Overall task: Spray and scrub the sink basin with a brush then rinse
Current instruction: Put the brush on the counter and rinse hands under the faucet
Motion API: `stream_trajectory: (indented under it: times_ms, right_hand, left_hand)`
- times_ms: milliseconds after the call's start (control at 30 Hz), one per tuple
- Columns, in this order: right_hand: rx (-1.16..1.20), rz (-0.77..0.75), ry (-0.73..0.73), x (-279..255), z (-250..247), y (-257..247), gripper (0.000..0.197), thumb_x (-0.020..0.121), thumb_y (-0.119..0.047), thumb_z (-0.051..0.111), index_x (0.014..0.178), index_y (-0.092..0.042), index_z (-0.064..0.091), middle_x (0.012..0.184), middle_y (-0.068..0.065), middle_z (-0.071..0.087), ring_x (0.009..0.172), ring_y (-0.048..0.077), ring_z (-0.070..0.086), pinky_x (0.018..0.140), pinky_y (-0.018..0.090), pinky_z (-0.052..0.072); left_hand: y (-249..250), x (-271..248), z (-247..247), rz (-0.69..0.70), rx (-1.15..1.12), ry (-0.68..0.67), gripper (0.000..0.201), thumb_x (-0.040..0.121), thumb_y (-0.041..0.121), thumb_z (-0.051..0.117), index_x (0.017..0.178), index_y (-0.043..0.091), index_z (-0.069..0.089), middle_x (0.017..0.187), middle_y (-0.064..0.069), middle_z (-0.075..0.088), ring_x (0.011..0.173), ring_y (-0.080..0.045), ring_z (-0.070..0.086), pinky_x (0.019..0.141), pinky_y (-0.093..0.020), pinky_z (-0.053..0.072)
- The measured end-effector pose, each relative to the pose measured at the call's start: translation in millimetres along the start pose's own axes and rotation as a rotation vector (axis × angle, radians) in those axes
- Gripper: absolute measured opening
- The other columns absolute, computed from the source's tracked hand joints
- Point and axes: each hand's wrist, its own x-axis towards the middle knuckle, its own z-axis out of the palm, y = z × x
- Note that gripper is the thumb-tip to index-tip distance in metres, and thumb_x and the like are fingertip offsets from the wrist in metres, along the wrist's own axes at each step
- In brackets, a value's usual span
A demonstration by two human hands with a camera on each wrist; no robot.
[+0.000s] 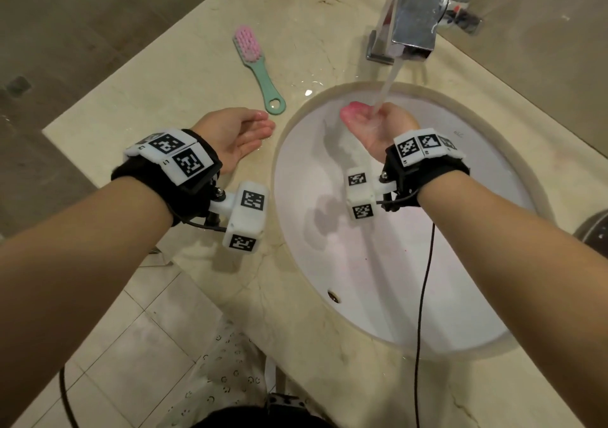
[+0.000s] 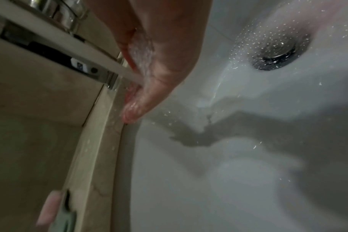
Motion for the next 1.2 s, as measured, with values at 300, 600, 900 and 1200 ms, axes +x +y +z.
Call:
stream_trajectory:
  times_ms: [300,600,900,1200]
  right_hand:
    - [-0.969,0.694,-0.309,-55,-29,70,0.041,0.101,-0.015,0.03,0.09,0.009,0.061,0.075,0.018,0.071,0.069,0.024,0.071,0.076,0.029,0.056]
    - [-1.128,0.369,0.064,-33,-63,59,0.038,0.102,-0.015,0.033,0.082,0.005,0.059,0.077,0.016,0.061,0.059,0.02,0.063,0.065,0.026,0.054]
    - [-0.179,-0.083,0.186,-1,-30,2,0.034,0.102,-0.013,0.032,0.09,0.009,0.055,0.089,0.022,0.063,0.081,0.029,0.065,0.071,0.034,0.059]
    - [-0.167,-0.024,0.072,-15,-1,20,0.035,0.1,-0.009,0.03,0.118,0.013,0.049,0.118,0.028,0.056,0.117,0.036,0.054,0.103,0.042,0.043]
  left_hand:
    - [1,-1,0,-0.005,0.007,-0.009,0.017,0.096,0.019,0.046,0.088,0.015,0.06,0.082,0.003,0.07,0.076,-0.004,0.065,0.065,-0.014,0.049]
    - [1,-3,1,-0.011,0.016,-0.015,0.016,0.097,0.018,0.045,0.09,0.014,0.059,0.092,0.001,0.068,0.08,-0.004,0.065,0.068,-0.015,0.049]
    - [1,-1,1,-0.012,0.019,-0.009,0.015,0.097,0.018,0.046,0.091,0.015,0.06,0.091,0.001,0.068,0.078,-0.004,0.065,0.068,-0.014,0.049]
    - [2,-1,0,-0.015,0.025,-0.012,0.017,0.097,0.018,0.045,0.09,0.014,0.06,0.089,0.002,0.069,0.077,-0.003,0.066,0.066,-0.014,0.05]
